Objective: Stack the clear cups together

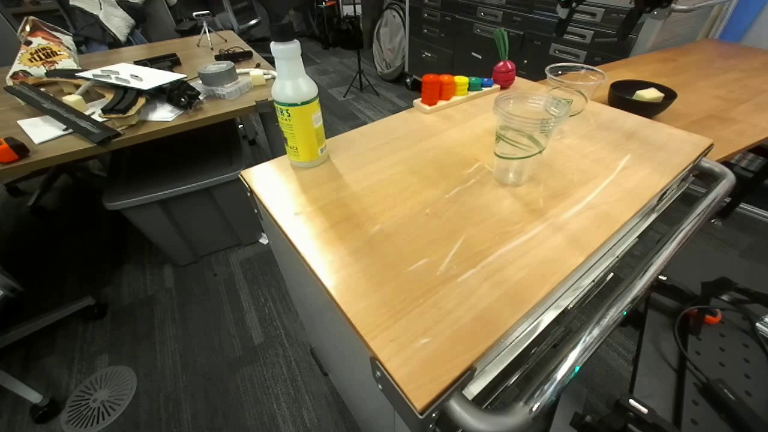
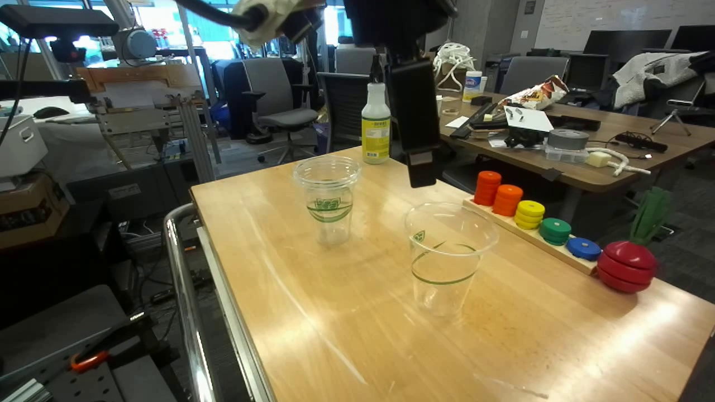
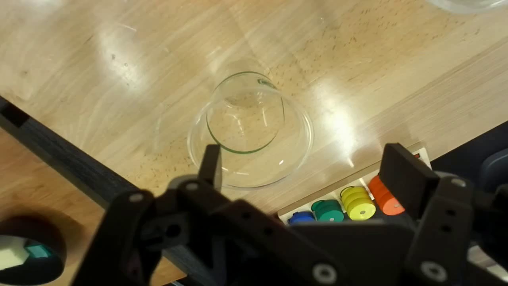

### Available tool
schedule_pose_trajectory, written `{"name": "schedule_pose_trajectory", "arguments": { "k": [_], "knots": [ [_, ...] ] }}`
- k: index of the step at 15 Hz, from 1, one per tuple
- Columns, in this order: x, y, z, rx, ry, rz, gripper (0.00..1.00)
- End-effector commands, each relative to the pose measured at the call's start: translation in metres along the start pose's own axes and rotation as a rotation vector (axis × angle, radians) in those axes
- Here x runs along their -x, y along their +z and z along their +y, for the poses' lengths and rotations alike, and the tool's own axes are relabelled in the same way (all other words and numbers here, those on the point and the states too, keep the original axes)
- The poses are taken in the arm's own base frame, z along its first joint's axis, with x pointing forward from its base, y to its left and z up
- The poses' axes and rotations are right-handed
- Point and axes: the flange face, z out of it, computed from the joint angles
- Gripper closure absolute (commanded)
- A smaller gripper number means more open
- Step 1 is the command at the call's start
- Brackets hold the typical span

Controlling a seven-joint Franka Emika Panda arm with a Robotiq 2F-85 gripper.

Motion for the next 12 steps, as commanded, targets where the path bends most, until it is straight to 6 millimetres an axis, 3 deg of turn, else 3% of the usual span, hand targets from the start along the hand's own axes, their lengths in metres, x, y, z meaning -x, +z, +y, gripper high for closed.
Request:
{"name": "schedule_pose_trajectory", "arguments": {
  "k": [1,6,12],
  "knots": [
    [-0.033,0.011,-0.012,-0.013,0.021,0.009,0.0],
    [-0.063,0.034,-0.029,0.004,0.028,-0.034,0.0],
    [-0.07,0.052,-0.031,-0.012,0.057,-0.121,0.0]
  ]
}}
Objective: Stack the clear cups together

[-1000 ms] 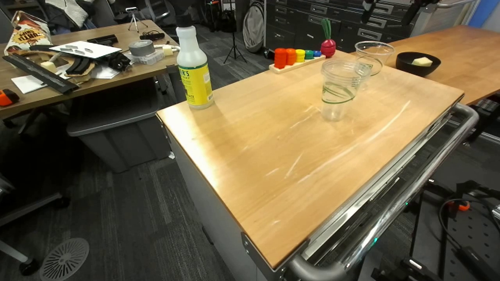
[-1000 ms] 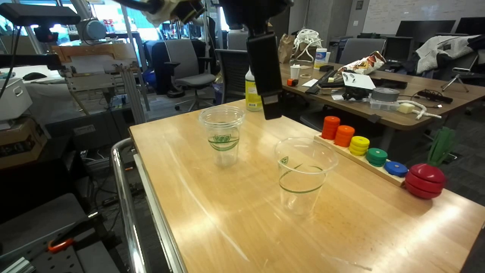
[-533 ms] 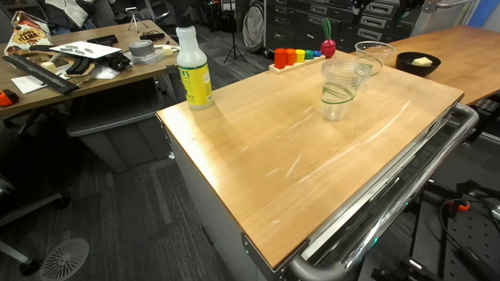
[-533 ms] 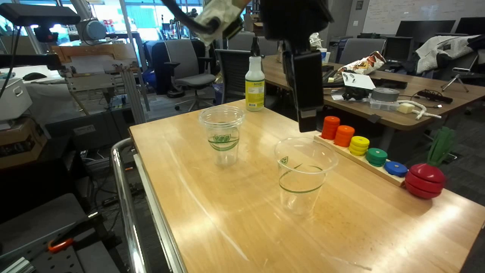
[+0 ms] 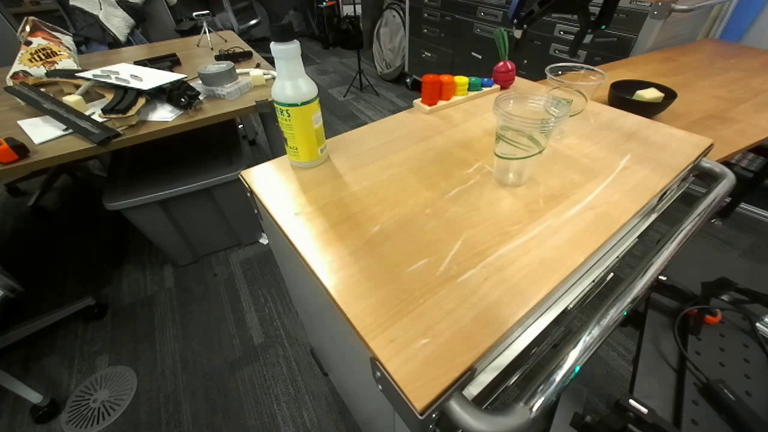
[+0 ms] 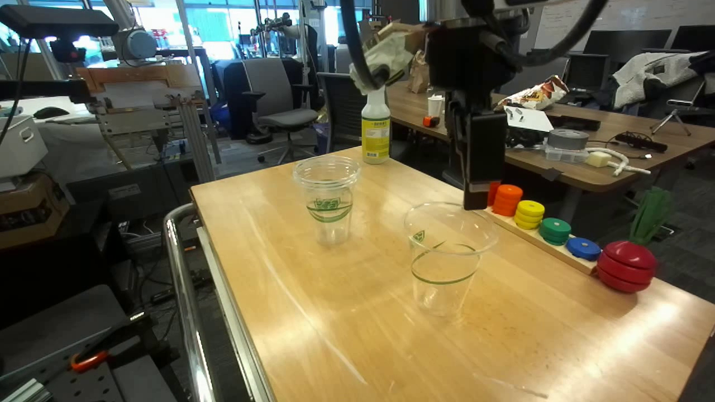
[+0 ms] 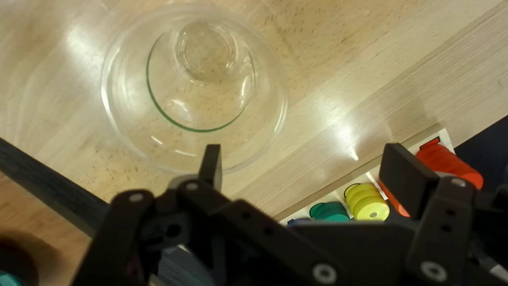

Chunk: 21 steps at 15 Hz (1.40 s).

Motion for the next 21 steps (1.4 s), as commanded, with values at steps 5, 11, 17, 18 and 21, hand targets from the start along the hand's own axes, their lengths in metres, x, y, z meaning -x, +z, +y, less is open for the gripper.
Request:
{"name": "schedule_pose_trajectory", "arguments": {
  "k": [5,11,17,18,21],
  "knots": [
    [0.002,0.001,0.002,-0.02,0.015,-0.125,0.01],
    [0.009,0.011,-0.013,0.006,-0.037,-0.138,0.55],
    [0.019,0.017,-0.025,0.038,-0.105,-0.138,0.95],
    [0.02,0.017,-0.024,0.045,-0.111,-0.136,0.97],
    [0.018,0.014,-0.016,0.072,-0.121,-0.122,0.93]
  ]
}}
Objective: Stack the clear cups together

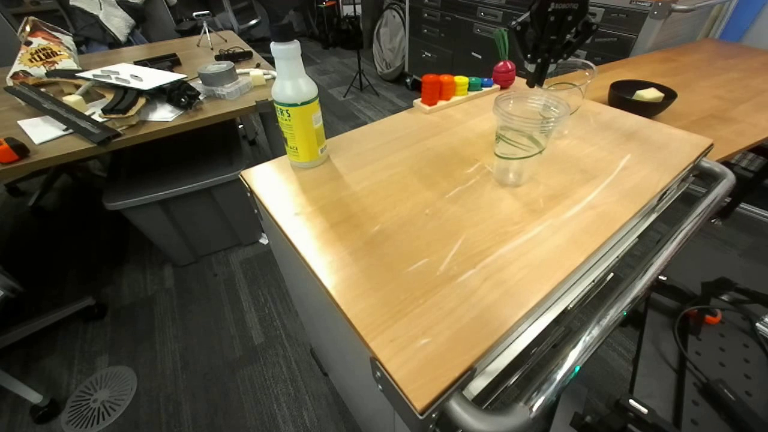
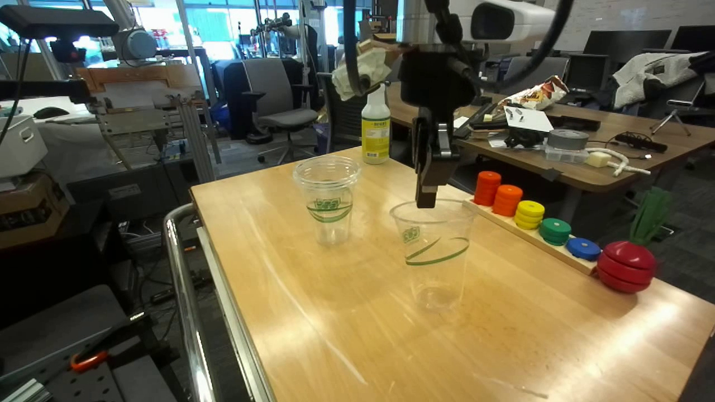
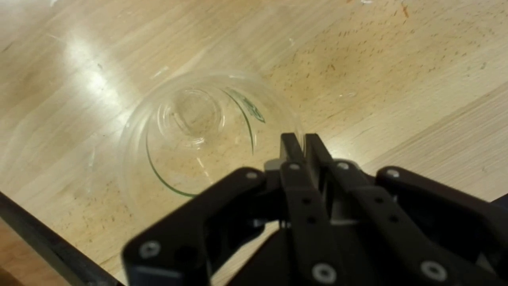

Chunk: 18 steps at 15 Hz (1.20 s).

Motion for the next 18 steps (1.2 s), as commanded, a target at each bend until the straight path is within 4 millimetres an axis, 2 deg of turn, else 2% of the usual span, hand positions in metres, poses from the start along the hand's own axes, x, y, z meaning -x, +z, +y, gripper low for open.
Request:
{"name": "schedule_pose_trajectory", "arguments": {
  "k": [1,5,9,11,15,18],
  "knots": [
    [-0.004,-0.006,0.009,0.042,-0.027,0.008,0.93],
    [-0.006,-0.016,0.017,0.1,-0.043,0.028,0.94],
    [-0.002,-0.043,0.016,0.131,-0.018,-0.035,0.98],
    [-0.002,-0.069,0.01,0.12,-0.026,-0.029,0.99],
    [0.005,-0.139,-0.013,0.094,-0.064,0.042,0.98],
    [0.029,-0.184,-0.043,0.058,-0.149,0.071,0.98]
  ]
}}
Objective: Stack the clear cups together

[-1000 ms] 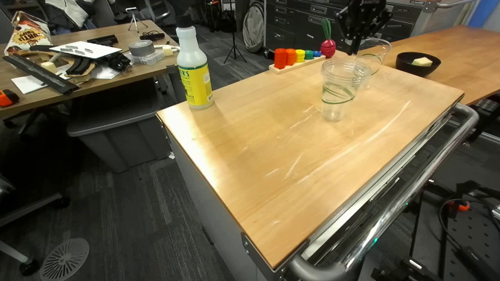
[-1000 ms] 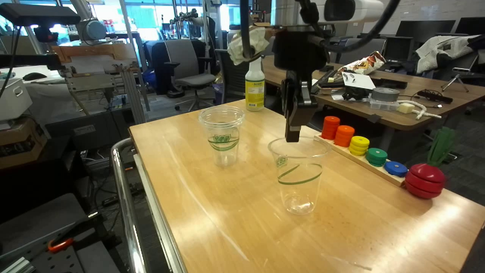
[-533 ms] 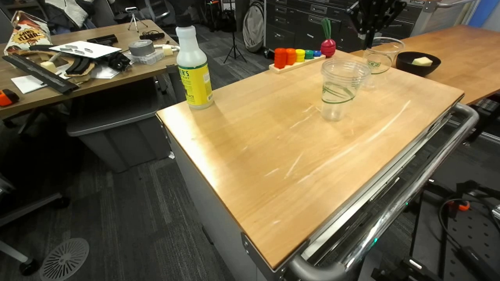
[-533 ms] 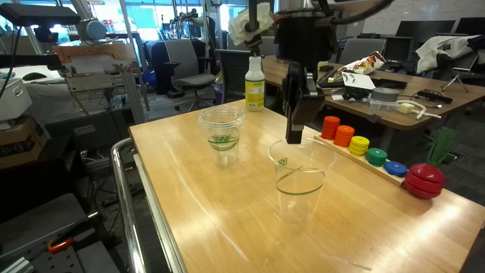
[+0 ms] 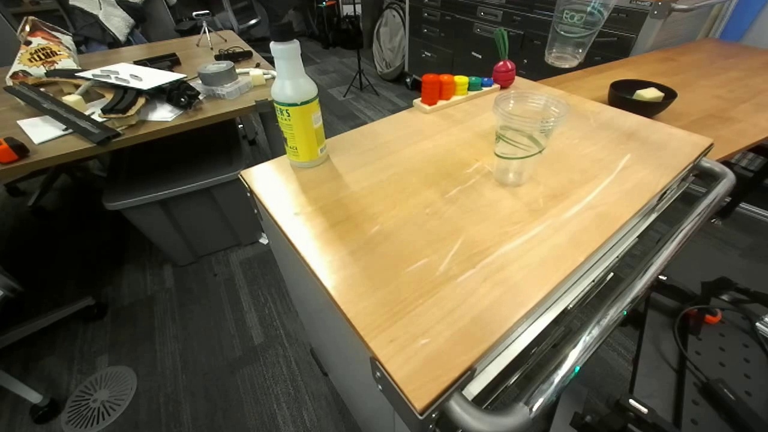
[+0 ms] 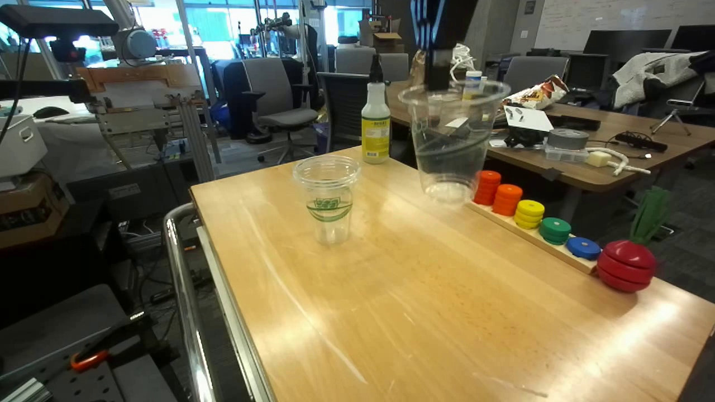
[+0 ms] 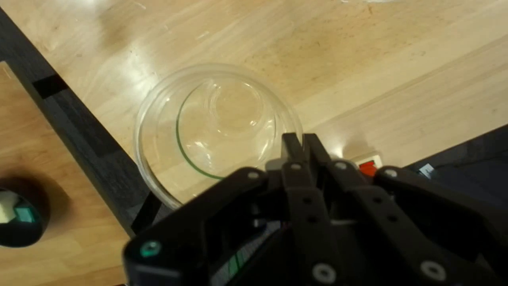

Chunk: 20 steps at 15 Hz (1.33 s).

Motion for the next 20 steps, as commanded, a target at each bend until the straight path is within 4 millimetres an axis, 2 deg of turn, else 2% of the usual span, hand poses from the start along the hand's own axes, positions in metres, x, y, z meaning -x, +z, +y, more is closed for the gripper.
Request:
{"name": "schedule_pose_trajectory", "arguments": {
  "k": [1,4,8,10,20],
  "knots": [
    [0.025,-0.057,-0.035,-0.034,-0.093,0.02,0.98],
    [0.054,-0.07,-0.071,-0.052,-0.195,-0.011,0.98],
    [0.081,-0.061,-0.106,-0.055,-0.299,-0.082,0.98],
    [0.085,-0.052,-0.112,-0.037,-0.314,-0.105,0.98],
    [0.094,-0.015,-0.11,-0.021,-0.359,-0.261,0.98]
  ]
}}
